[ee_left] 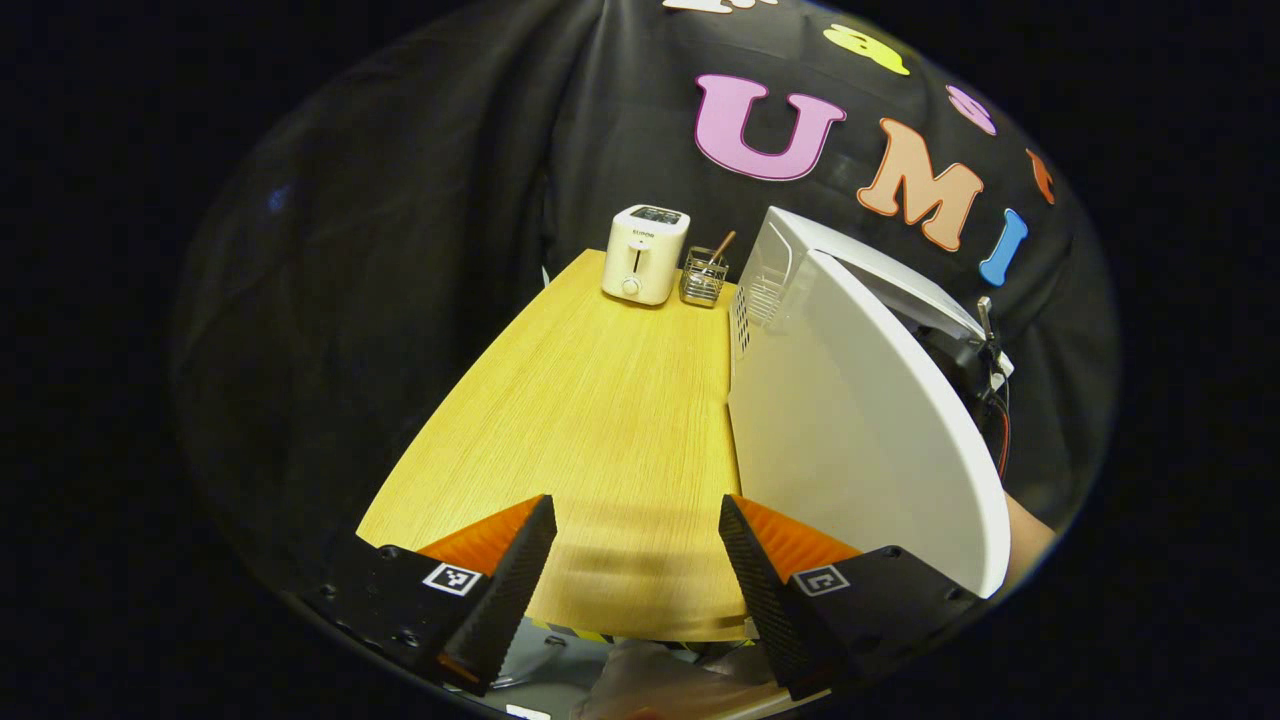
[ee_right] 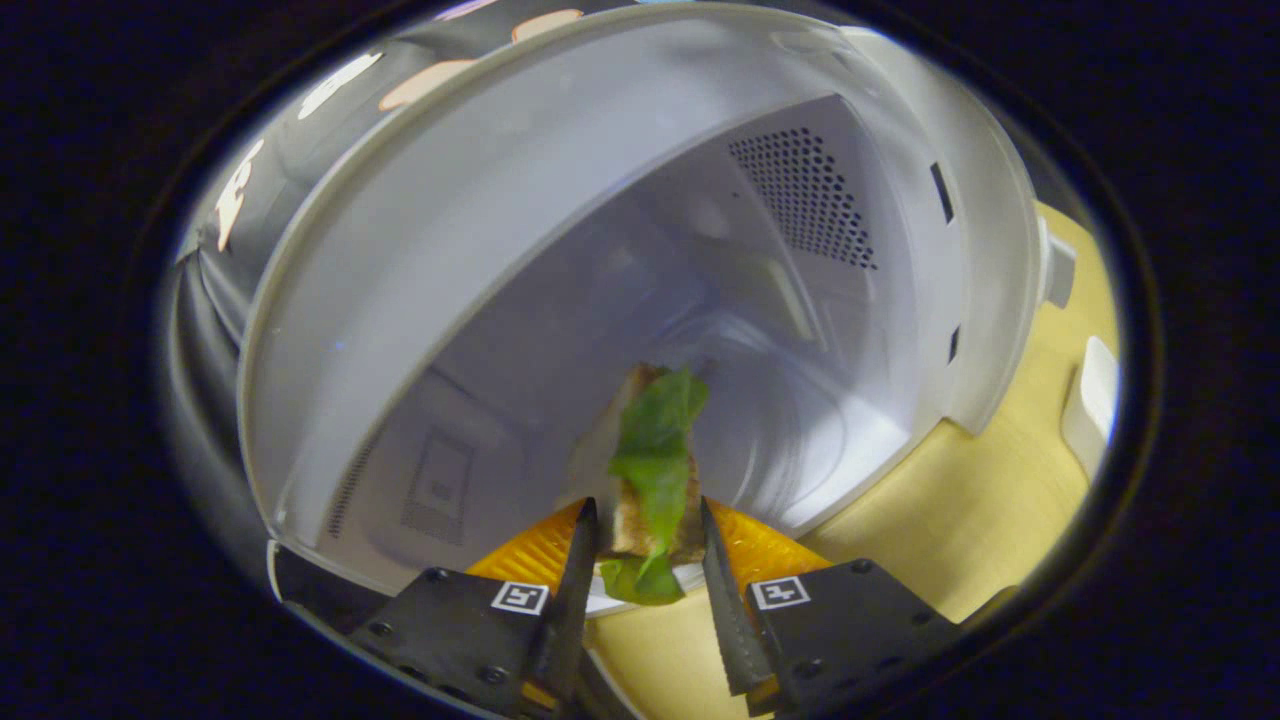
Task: Open the microwave oven with the left hand, put the food in, and close the microwave oven.
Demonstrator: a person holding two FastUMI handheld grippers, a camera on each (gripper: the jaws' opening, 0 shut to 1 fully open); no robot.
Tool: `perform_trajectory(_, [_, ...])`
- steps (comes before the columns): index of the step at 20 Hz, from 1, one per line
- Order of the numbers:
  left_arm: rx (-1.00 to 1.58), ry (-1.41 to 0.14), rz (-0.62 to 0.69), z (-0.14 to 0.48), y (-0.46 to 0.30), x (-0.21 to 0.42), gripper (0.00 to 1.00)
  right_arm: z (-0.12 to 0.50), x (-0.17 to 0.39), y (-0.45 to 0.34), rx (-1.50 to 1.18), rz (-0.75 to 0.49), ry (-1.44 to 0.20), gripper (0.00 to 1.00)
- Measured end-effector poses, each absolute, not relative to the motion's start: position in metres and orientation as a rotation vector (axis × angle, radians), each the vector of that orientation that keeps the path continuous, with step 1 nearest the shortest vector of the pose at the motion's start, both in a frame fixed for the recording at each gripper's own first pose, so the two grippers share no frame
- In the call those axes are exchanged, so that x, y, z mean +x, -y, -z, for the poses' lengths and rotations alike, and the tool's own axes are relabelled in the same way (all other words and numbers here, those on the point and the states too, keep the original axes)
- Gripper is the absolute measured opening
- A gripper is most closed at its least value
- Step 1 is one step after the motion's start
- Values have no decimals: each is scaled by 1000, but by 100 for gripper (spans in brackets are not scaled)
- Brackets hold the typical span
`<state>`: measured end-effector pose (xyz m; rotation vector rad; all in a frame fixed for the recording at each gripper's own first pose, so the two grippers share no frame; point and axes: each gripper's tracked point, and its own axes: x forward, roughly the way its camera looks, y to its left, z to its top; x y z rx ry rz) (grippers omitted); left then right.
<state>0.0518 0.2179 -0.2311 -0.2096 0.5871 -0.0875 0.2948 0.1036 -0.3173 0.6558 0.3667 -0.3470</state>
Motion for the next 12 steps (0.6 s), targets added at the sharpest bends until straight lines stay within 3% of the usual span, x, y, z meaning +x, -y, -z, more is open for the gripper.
perform_trajectory(1, [-209,-585,87,231,-217,52,97,320,293,-101,638,362,-375,52])
perform_trajectory(3, [-213,-580,86,228,-218,50,97,321,290,-97,607,368,-380,64])
perform_trajectory(4, [-215,-580,87,229,-217,50,96,319,290,-94,585,378,-375,58])
perform_trajectory(5, [-217,-581,89,228,-217,49,96,318,288,-90,554,390,-370,69])
perform_trajectory(6, [-219,-582,91,230,-216,49,96,318,286,-87,524,397,-374,67])
perform_trajectory(7, [-221,-584,92,230,-215,47,96,317,284,-86,506,399,-379,72])
perform_trajectory(9, [-224,-585,95,230,-215,46,96,313,279,-84,486,398,-373,95])
perform_trajectory(11, [-228,-588,100,231,-213,43,94,305,270,-82,464,401,-360,97])
perform_trajectory(12, [-231,-589,107,230,-212,42,93,301,265,-80,455,403,-353,91])
